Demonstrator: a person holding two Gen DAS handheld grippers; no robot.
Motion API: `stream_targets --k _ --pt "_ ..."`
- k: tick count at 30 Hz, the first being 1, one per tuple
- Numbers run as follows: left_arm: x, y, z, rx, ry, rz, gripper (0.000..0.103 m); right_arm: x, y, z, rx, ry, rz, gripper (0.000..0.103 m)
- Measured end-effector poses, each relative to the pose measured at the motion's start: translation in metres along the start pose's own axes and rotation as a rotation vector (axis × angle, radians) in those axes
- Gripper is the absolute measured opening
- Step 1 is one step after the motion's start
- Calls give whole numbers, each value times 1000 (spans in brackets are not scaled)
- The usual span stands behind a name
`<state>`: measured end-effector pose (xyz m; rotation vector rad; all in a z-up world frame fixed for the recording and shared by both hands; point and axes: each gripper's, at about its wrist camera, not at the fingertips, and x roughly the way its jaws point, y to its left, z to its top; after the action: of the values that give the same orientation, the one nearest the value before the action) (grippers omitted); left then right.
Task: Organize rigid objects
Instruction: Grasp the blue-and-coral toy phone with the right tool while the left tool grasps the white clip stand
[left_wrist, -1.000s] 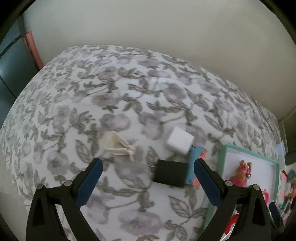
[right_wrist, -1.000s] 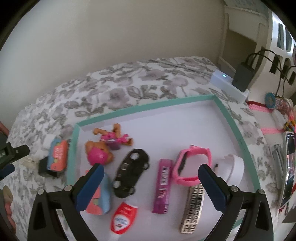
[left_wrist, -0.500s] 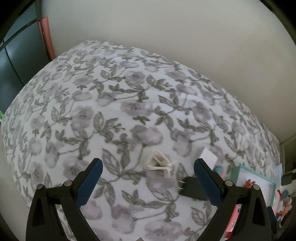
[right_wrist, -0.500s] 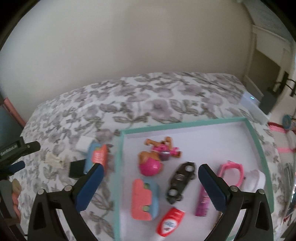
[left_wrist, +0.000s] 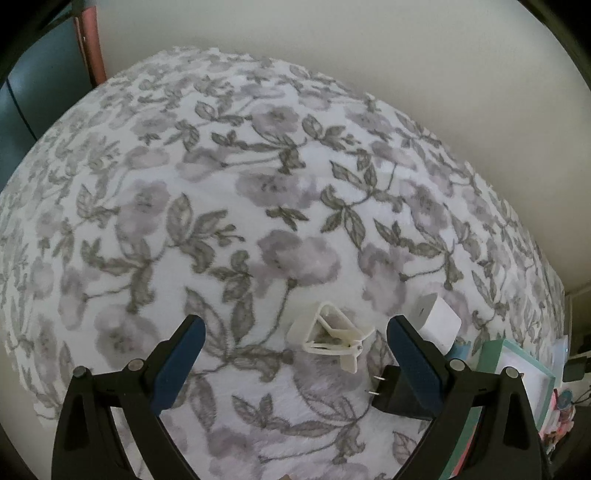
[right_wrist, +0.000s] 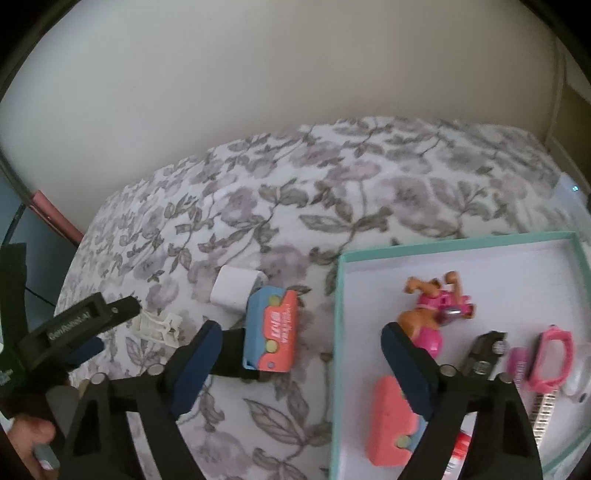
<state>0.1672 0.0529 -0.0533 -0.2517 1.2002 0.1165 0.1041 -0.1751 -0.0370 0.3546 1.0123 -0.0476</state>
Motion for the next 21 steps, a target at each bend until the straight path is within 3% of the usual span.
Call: stream_targets --k 2,6,14,21 --pt "7 -1 -1 2 12 -1 99 7 4 2 2 17 19 77" --pt "18 -4 -2 14 30 1 99 18 12 6 4 43 62 72" --pt "30 -11 -3 36 50 16 99 45 19 6 -21 105 19 55" --pt "41 -15 -2 45 61 19 99 54 16 7 0 118 22 54"
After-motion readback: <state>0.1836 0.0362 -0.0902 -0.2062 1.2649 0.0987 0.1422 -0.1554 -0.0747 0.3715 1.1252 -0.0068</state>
